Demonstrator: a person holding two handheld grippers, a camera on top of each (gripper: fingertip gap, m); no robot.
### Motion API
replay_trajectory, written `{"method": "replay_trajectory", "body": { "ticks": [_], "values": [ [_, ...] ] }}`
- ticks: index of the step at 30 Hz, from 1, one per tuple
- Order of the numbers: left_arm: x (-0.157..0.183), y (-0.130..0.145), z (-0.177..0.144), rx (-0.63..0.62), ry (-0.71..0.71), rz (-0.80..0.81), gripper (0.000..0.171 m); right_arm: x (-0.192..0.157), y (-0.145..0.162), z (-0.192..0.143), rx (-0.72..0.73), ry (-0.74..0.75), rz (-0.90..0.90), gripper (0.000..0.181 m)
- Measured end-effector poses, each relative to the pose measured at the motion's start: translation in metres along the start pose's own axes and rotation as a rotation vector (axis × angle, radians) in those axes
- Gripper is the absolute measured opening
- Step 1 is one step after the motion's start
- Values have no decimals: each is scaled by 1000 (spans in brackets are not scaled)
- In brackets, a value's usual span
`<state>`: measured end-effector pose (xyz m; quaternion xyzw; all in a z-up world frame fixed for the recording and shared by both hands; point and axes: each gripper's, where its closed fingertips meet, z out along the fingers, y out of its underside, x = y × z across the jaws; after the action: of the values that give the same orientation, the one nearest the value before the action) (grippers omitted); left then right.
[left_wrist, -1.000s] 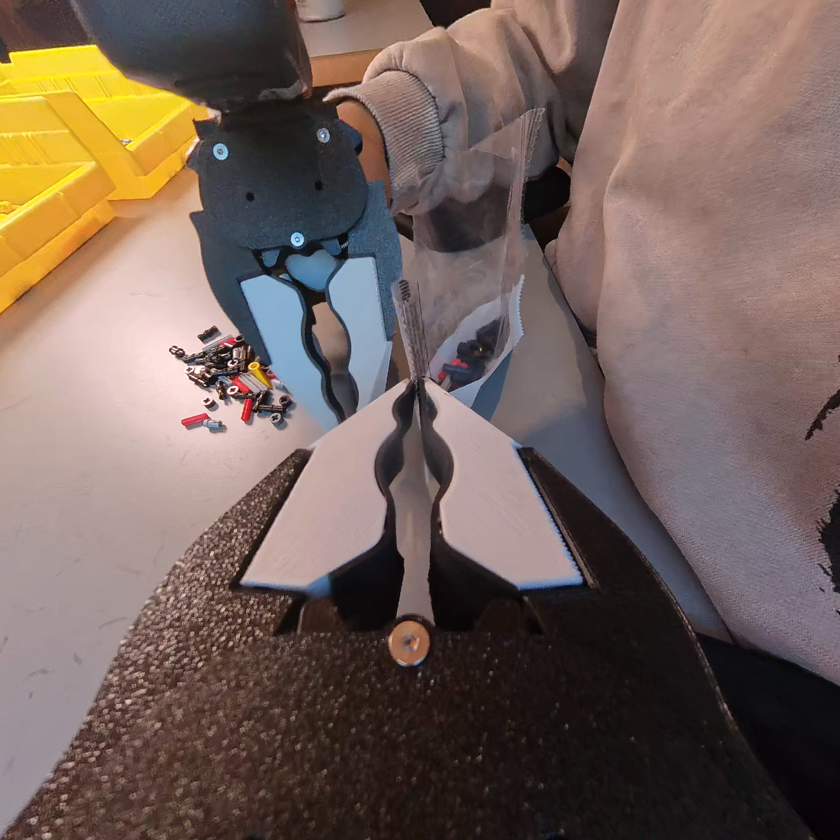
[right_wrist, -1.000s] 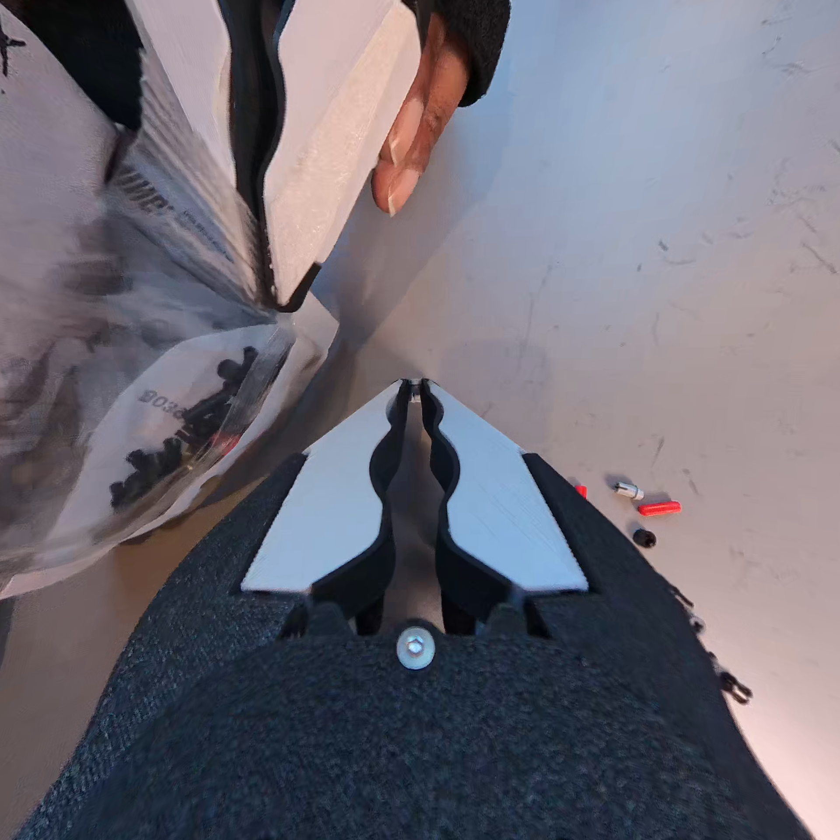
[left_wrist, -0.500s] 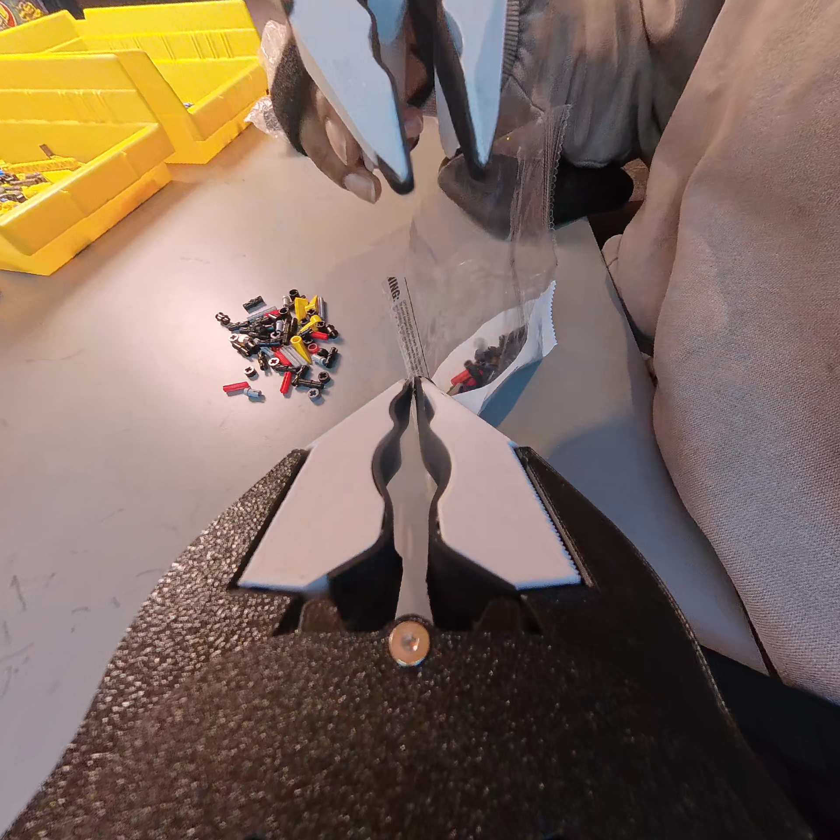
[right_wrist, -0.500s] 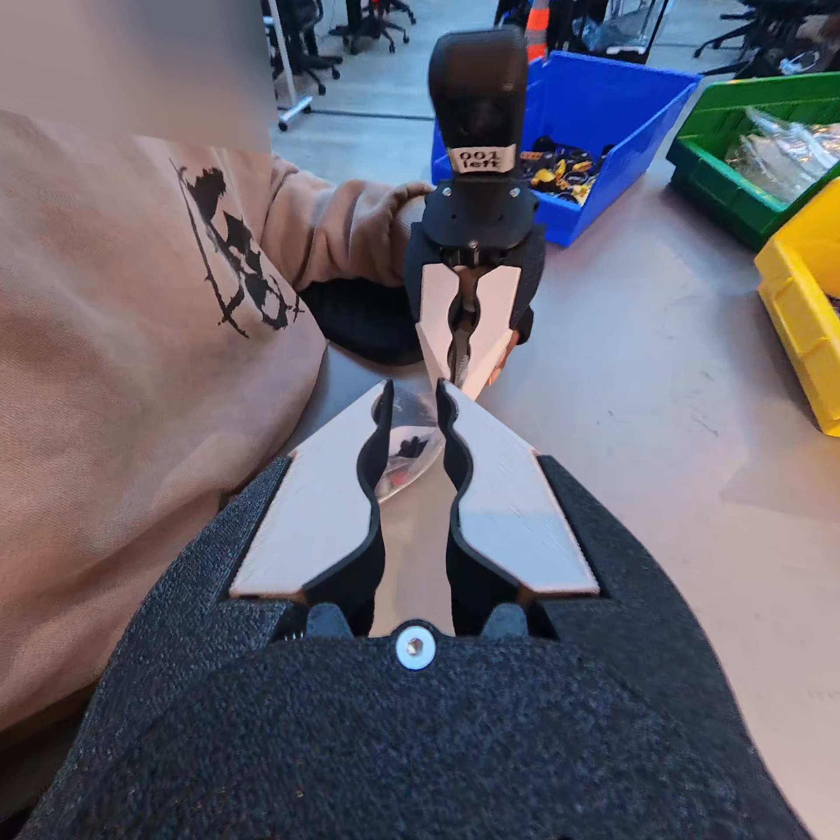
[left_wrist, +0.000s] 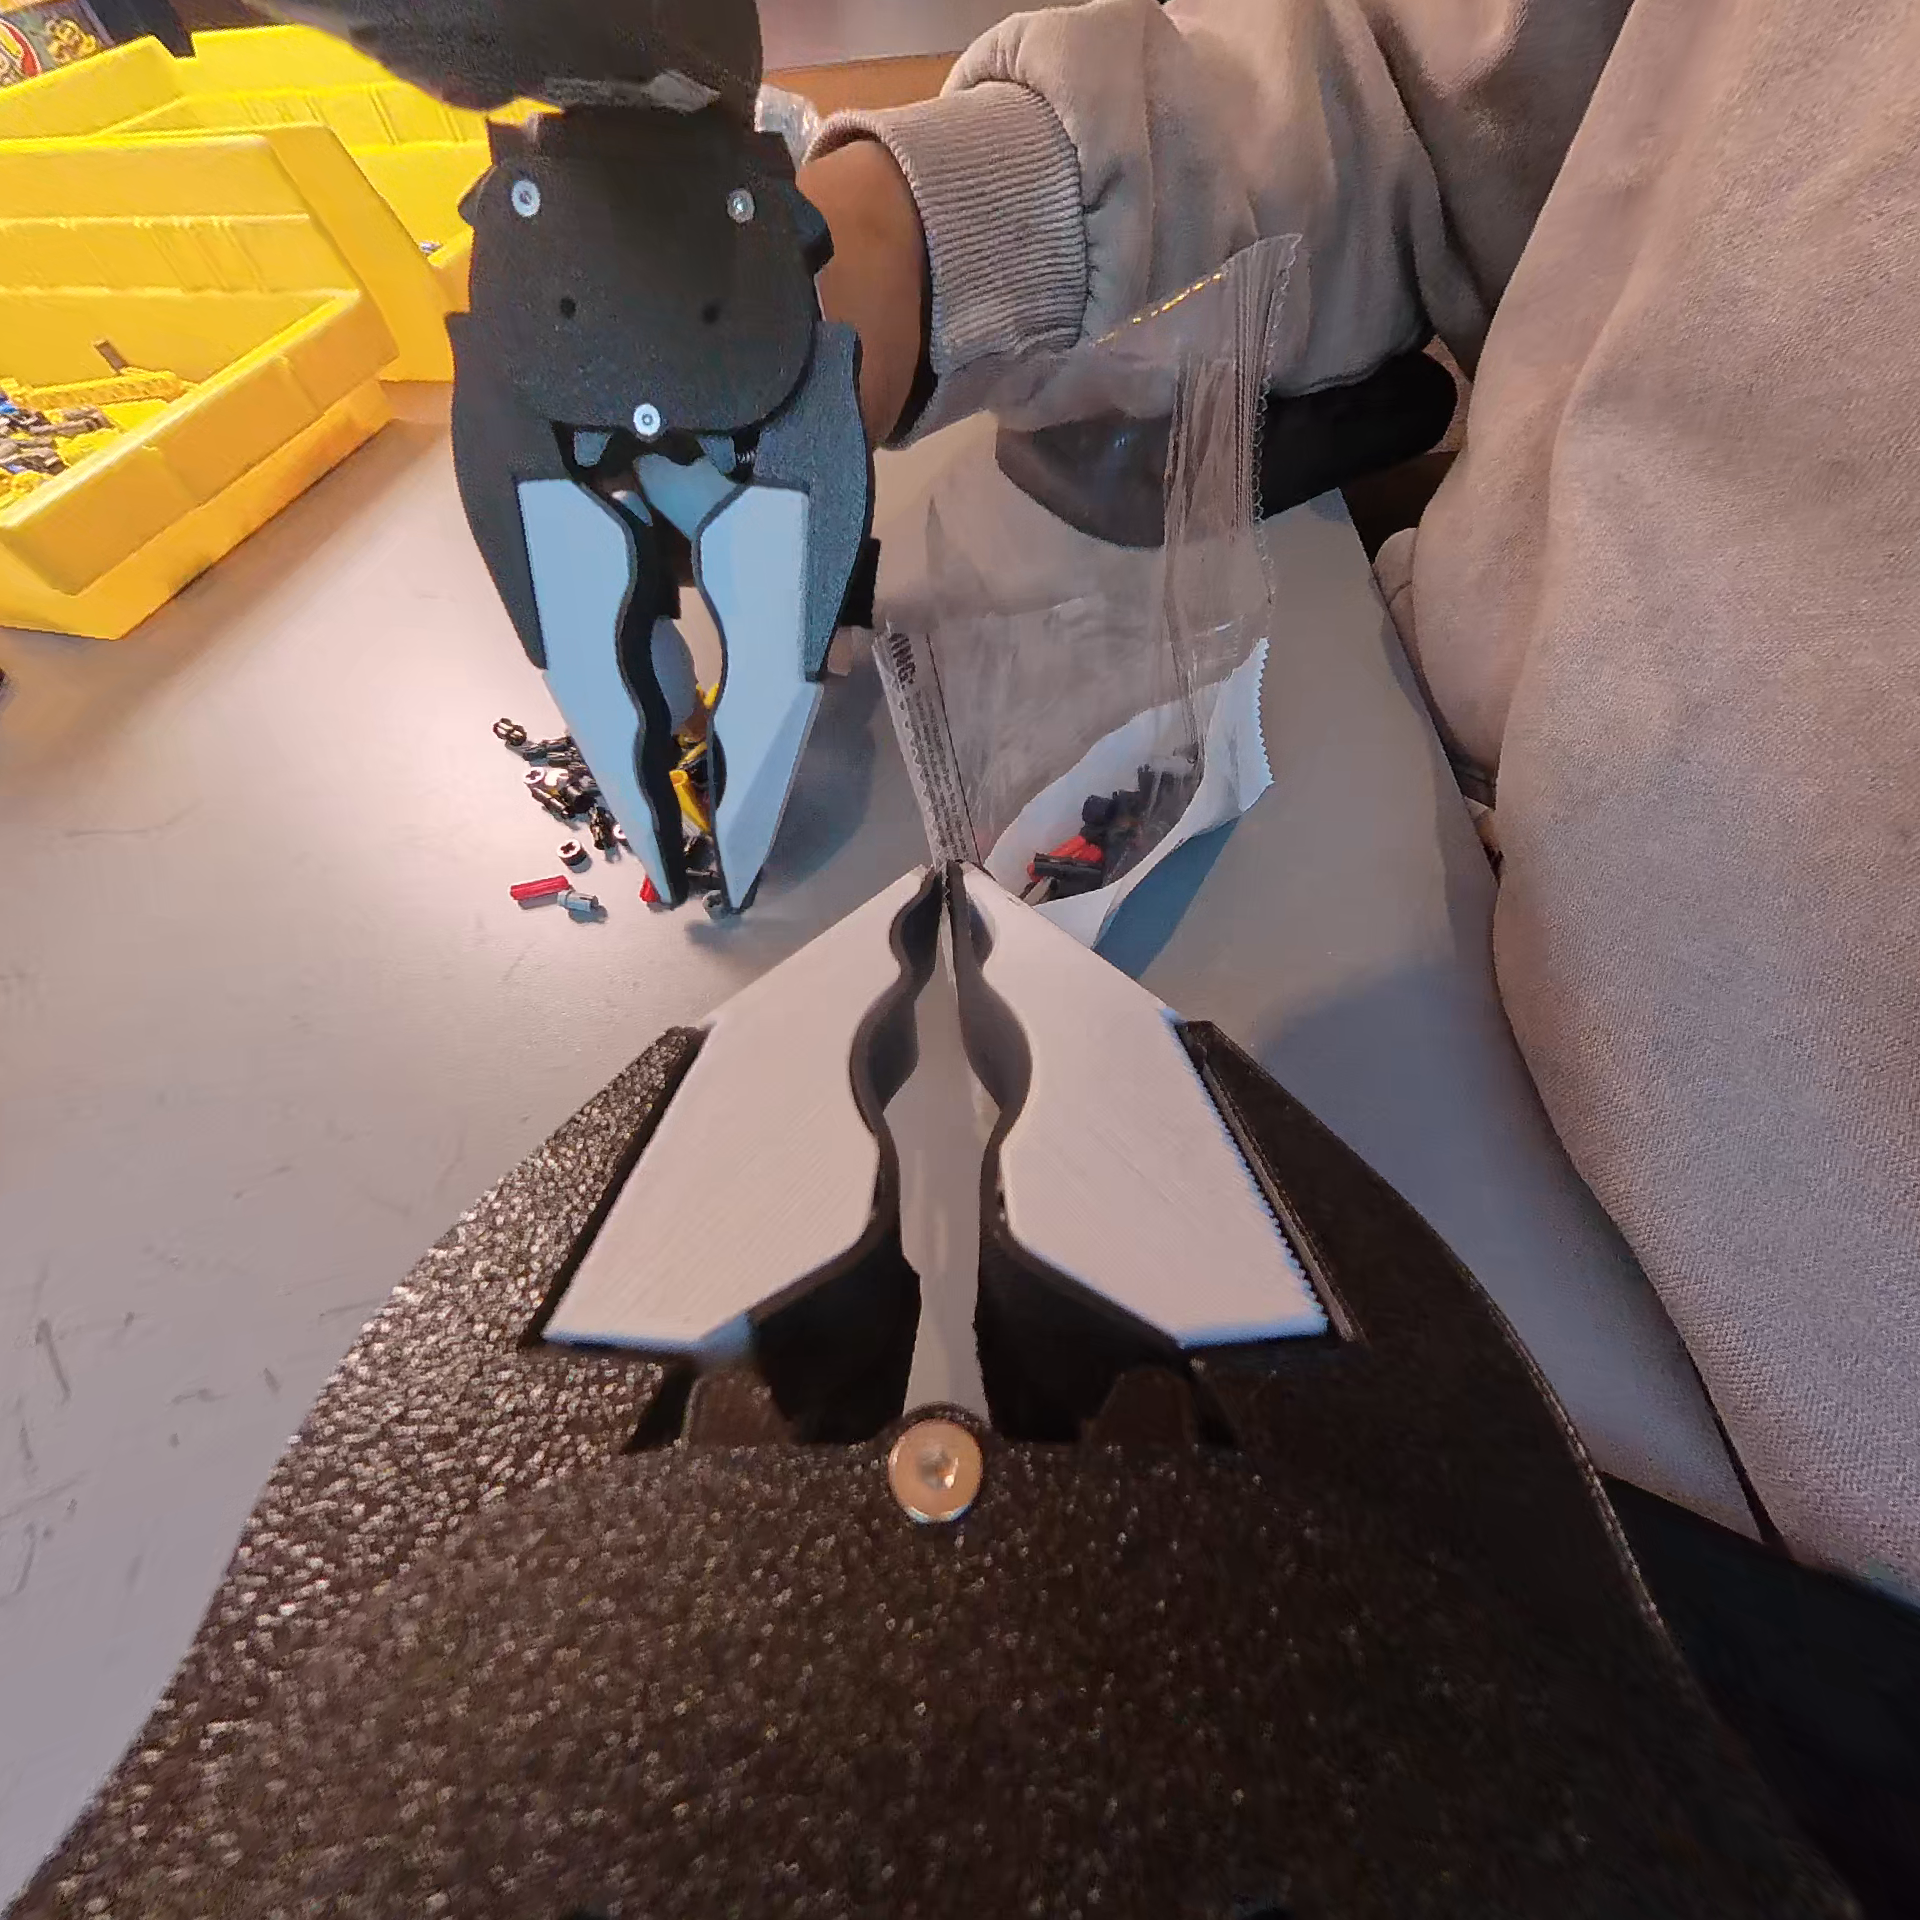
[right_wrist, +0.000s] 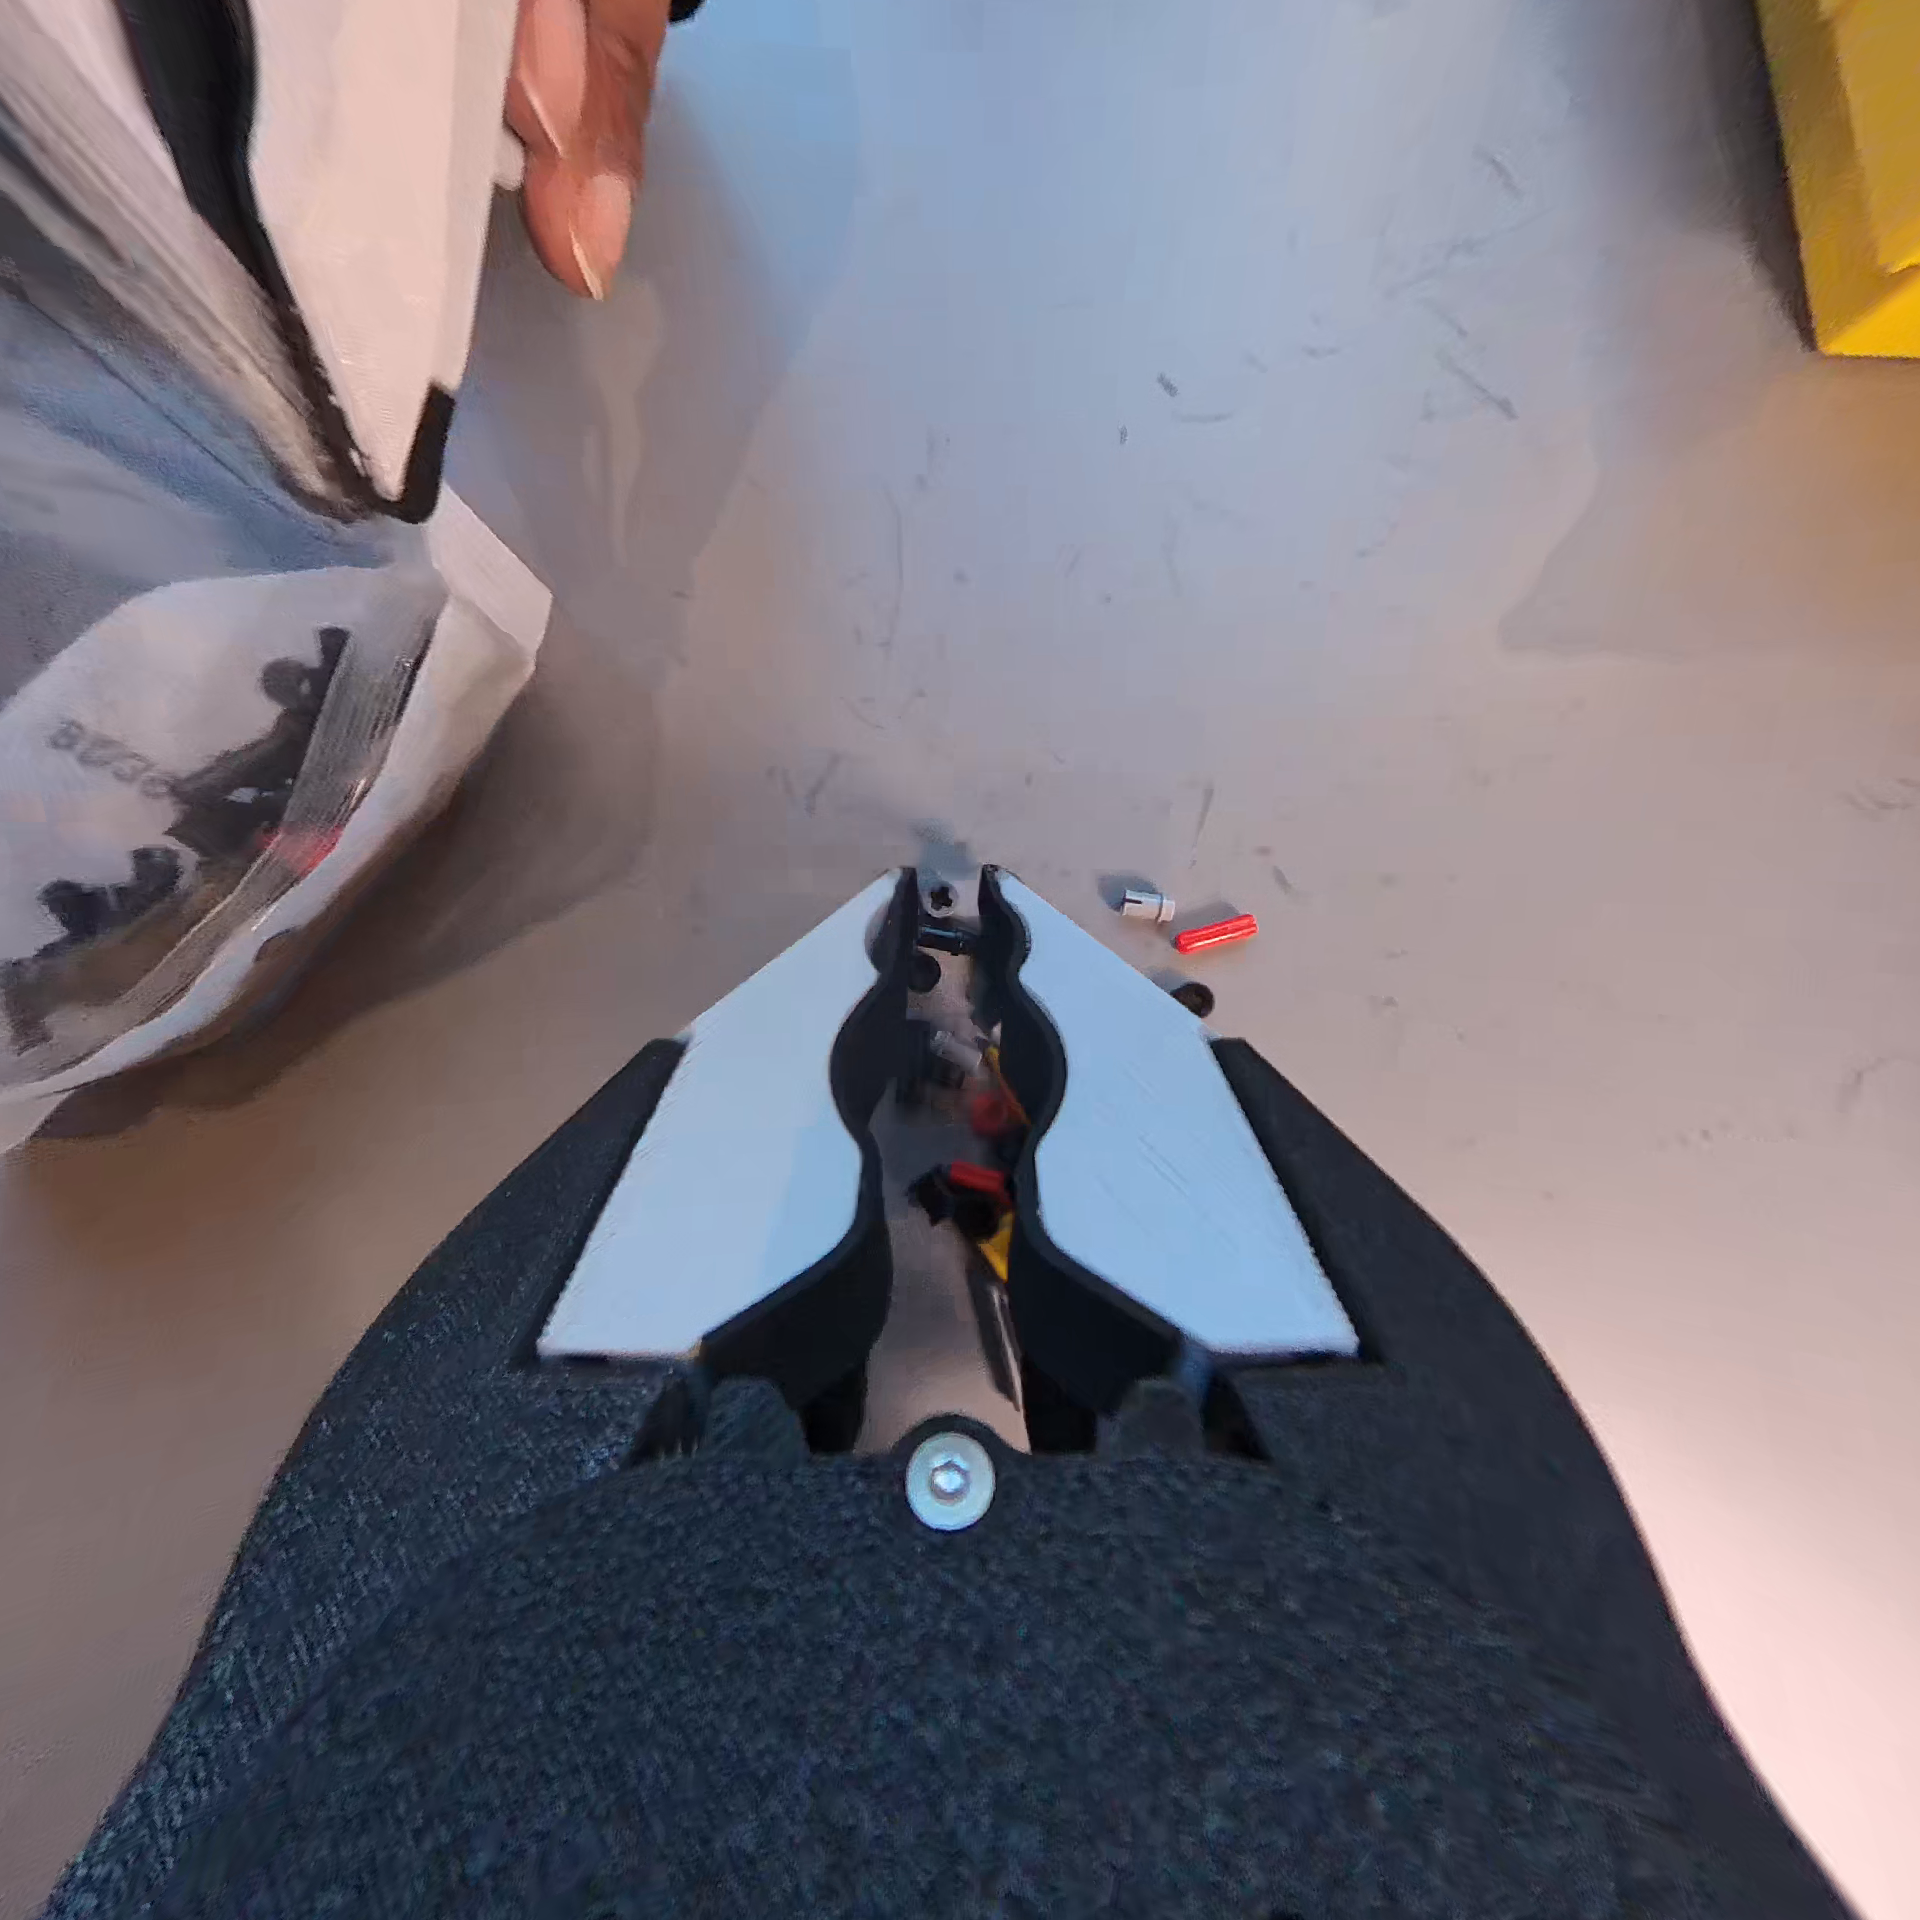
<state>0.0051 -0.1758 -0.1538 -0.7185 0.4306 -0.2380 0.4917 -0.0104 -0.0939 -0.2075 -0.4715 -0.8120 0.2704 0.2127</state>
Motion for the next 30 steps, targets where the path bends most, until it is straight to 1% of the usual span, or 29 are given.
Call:
{"method": "replay_trajectory", "body": {
  "ticks": [2,5,6,8,9,10,12,13,14,16,17,19,21,22,24,25,26,30],
  "values": [
    [0,0,0,0,0,3,0,-2,1,2,-12,-18,18,7],
    [0,0,0,-1,-3,2,0,-3,3,0,-32,-22,17,6],
    [-1,0,0,-1,-6,0,0,-4,1,-3,-15,-23,15,6],
    [-2,1,0,-4,-15,-4,0,-6,-17,-17,97,-51,63,6],
    [-3,1,-1,-6,-20,-5,0,-9,-33,-30,187,-80,78,7],
    [-4,1,-1,-7,-24,-7,0,-16,-51,-47,292,-125,81,7],
    [-5,1,-1,-8,-27,-14,0,-41,-85,-83,492,-259,48,7],
    [-6,2,-1,-8,-26,-16,0,-53,-93,-96,544,-308,22,7],
    [-5,1,-1,-8,-24,-17,0,-62,-94,-99,535,-330,-11,8],
    [-5,1,-1,-6,-19,-15,0,-69,-83,-89,448,-301,-83,17],
    [-4,1,-1,-6,-19,-14,0,-72,-80,-86,435,-307,-93,19],
    [-4,1,-1,-5,-20,-11,0,-69,-84,-92,500,-337,-39,20],
    [-4,1,-1,-5,-21,-8,0,-46,-84,-98,545,-279,33,20],
    [-4,1,-1,-6,-20,-8,0,-30,-74,-92,504,-205,55,20],
    [-3,1,-1,-6,-20,-7,0,1,-37,-68,308,-49,60,20],
    [-4,1,-1,-6,-20,-7,0,7,-18,-54,208,-10,53,21],
    [-4,1,-1,-6,-20,-7,0,7,-6,-43,143,-10,53,23],
    [-4,1,-1,-6,-22,-7,0,4,7,-19,33,13,59,24]
  ]
}}
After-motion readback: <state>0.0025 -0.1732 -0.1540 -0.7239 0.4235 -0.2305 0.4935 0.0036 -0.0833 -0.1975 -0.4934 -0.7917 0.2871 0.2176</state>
